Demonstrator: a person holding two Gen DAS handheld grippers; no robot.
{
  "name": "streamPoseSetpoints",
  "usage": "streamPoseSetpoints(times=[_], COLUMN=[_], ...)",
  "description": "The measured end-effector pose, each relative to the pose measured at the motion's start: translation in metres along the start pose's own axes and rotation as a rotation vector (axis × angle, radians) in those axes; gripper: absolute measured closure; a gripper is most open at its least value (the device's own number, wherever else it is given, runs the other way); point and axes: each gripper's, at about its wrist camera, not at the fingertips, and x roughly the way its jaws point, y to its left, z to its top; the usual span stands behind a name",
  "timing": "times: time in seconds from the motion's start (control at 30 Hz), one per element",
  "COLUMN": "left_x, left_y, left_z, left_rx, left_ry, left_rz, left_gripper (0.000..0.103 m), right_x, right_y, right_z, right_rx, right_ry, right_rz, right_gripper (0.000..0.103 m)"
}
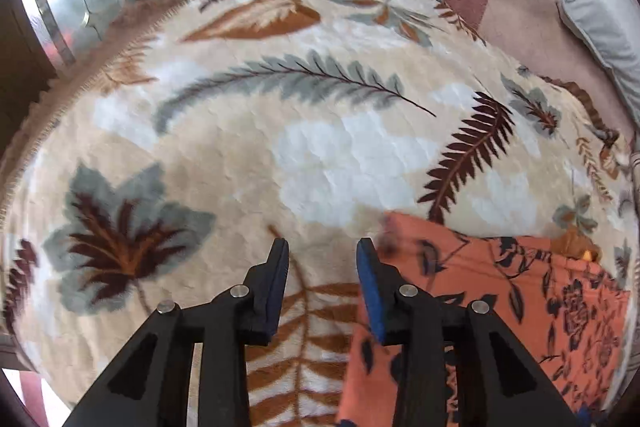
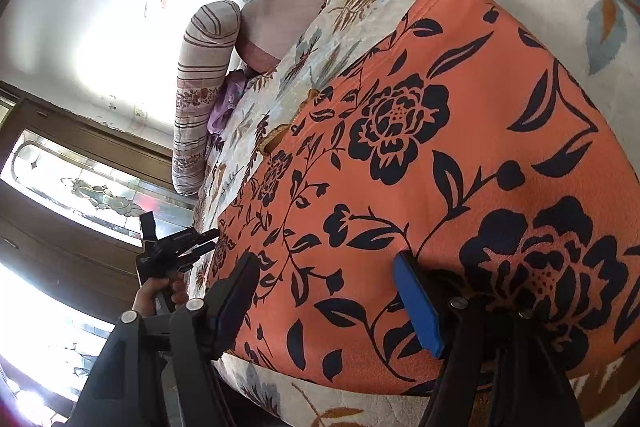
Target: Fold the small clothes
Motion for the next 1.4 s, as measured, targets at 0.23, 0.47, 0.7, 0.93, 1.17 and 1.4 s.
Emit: streamPoseSetpoints(times=[0.23, 0.47, 0.7, 0.93, 1.17, 1.4], left_x=[-0.04, -0.077, -0.08, -0.057, -0.086, -0.127], left_y=[-0.002, -0.008, 0.074, 0.182, 0.161, 0.027], left_z=[-0.026, -0.049, -0.002, 0.067, 0.03, -0.056], left_rx=[0.056, 0.105, 0.019, -0.167, -0.126, 0.115], left_ry=[-0.085, -0.136, -0.139, -0.125, -0.219, -0.258], left_rz=[0.006, -0.059, -0.061, 0.06, 0.087, -0.021], left_gripper=[0.048, 0.04, 0.035, 0.032, 0.032, 0.029], right_x=[0.001, 0.002, -0.058, -0.128, -0.121, -0.07], right_y=[0.004, 0.007, 0.026, -0.047, -0.026, 0.051], right_z=[-0.003, -0.005, 0.075, 0.232, 0.181, 0.054], right_rx=[-0.007, -0.012, -0.012, 0.11, 0.07, -0.02], right_ry=[-0.012, -0.021, -0.097, -0.267, -0.306, -0.195], right_rz=[-0.012, -0.023, -0.053, -0.406, -0.363, -0.121], right_gripper=[0.03, 0.03, 0.028, 0.021, 0.021, 0.02])
